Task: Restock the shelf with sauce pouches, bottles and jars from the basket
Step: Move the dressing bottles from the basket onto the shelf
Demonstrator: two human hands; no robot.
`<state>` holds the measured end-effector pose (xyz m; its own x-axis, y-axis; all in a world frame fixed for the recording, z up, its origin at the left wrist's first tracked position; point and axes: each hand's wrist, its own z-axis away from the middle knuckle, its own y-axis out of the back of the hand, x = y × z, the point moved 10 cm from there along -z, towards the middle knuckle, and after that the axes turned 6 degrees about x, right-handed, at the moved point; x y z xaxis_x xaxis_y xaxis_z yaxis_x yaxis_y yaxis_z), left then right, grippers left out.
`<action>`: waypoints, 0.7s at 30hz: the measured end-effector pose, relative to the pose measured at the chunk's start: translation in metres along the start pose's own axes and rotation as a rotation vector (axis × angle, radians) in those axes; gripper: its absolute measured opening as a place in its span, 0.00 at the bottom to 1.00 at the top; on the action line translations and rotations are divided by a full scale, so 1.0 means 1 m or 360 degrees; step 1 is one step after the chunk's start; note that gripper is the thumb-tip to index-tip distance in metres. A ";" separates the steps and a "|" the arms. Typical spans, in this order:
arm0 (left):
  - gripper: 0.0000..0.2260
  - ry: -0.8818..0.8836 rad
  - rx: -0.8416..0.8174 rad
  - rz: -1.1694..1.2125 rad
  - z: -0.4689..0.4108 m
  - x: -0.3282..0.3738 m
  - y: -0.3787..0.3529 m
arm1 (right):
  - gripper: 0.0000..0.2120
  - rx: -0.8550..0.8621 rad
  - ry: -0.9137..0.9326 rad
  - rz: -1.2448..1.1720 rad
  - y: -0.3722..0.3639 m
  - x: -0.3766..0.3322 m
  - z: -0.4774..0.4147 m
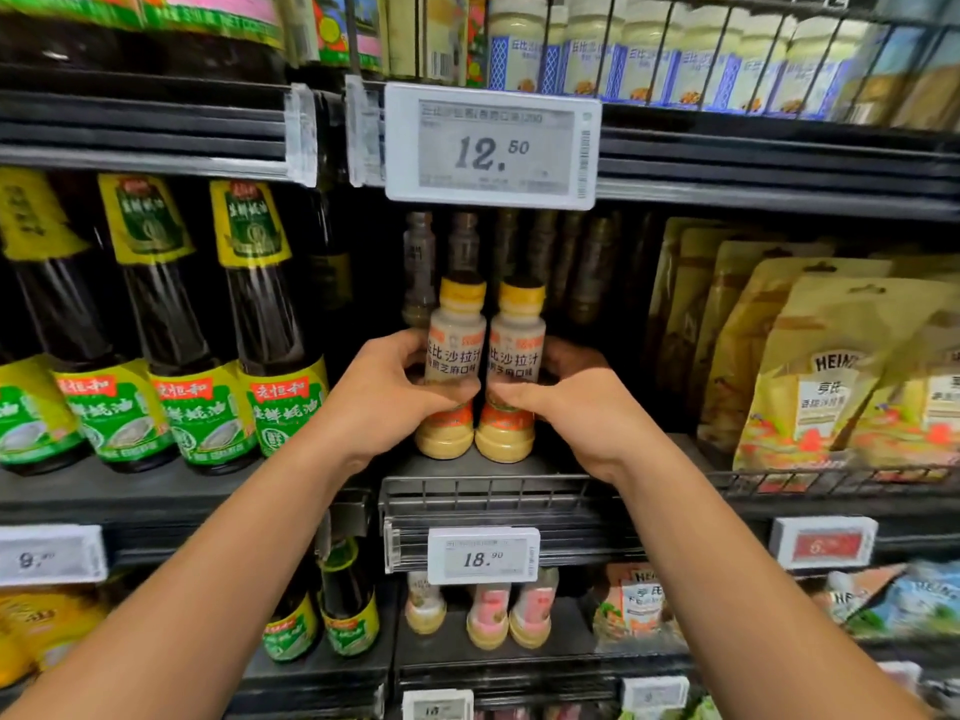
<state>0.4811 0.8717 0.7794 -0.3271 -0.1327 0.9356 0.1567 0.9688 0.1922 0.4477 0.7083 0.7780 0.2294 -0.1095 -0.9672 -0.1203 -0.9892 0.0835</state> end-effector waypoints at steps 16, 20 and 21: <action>0.31 0.0130 -0.0151 -0.0971 0.013 -0.016 0.001 | 0.33 -0.0244 -0.0198 0.1277 0.016 0.010 0.007; 0.30 0.0150 -0.0103 -0.1064 0.003 -0.015 0.000 | 0.34 -0.0217 -0.0240 0.1430 0.012 0.013 -0.005; 0.32 0.0154 -0.0087 -0.1090 -0.001 -0.014 0.000 | 0.35 -0.0229 -0.0257 0.1443 0.011 0.015 -0.011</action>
<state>0.4866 0.8735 0.7662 -0.2851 -0.7309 0.6200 -0.0081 0.6487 0.7610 0.4602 0.6952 0.7674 -0.0322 -0.8418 -0.5388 -0.0641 -0.5363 0.8416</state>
